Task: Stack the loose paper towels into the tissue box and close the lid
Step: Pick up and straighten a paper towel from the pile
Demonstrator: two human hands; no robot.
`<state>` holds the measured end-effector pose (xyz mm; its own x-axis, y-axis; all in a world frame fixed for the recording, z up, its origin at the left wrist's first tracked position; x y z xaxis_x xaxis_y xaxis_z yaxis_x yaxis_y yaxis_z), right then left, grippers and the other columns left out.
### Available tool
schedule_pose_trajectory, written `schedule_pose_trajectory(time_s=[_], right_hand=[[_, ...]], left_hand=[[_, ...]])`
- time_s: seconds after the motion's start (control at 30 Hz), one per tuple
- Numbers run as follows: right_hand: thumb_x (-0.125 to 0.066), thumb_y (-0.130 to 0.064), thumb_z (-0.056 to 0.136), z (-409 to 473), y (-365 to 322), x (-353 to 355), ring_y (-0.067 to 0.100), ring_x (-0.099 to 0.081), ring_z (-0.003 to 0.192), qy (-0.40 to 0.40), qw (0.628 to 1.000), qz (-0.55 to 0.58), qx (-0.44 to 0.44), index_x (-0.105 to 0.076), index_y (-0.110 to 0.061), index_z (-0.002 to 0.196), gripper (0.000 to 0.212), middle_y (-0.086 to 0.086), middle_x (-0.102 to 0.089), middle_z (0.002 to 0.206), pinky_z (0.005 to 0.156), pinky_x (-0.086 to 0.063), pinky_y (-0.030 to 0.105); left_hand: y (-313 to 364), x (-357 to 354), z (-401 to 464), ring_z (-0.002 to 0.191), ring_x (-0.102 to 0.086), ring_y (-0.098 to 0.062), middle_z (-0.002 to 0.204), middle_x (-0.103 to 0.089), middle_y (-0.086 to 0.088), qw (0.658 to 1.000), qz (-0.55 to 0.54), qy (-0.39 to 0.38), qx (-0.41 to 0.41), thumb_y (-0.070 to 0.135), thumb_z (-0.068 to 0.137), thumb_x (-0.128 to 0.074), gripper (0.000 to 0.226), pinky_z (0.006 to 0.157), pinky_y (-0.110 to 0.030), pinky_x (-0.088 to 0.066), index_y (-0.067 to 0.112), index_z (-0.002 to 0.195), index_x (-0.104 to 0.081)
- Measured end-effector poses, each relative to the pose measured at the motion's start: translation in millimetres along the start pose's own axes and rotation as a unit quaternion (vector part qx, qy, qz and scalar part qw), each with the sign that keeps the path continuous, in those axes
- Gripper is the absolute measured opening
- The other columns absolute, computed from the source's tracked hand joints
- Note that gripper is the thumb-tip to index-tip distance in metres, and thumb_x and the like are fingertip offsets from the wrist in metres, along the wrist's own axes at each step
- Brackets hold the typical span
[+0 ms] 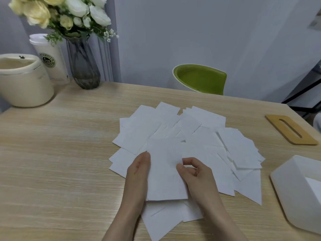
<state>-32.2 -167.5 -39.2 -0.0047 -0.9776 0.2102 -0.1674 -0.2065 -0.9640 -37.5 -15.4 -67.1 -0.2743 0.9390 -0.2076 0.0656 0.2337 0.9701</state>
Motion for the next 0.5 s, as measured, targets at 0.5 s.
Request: schedule_pose_trajectory(time_s=[0.5], right_hand=[[-0.068,-0.024,0.084,6,8,46,0.003,-0.061,0.067,0.086,0.993,-0.081,0.013,-0.068,-0.028,0.086,0.005,-0.011,-0.067,0.069,0.068,-0.044,0.027]], left_hand=[[-12,3,3,0.090,-0.071,-0.025,0.095,-0.076,-0.003,1.000,0.010,0.008,0.019,0.012,0.098,-0.051,0.022,0.075,-0.039,-0.052,0.025,0.105,-0.068]])
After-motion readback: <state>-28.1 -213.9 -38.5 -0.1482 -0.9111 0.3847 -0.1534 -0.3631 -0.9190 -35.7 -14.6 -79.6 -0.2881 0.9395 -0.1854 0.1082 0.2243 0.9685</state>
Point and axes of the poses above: each hand's wrist, its own z-axis towards the middle knuckle, its own x-axis out of the back of the hand, y = z × x, the point moved 3 cm from there along z, towards the middle knuckle
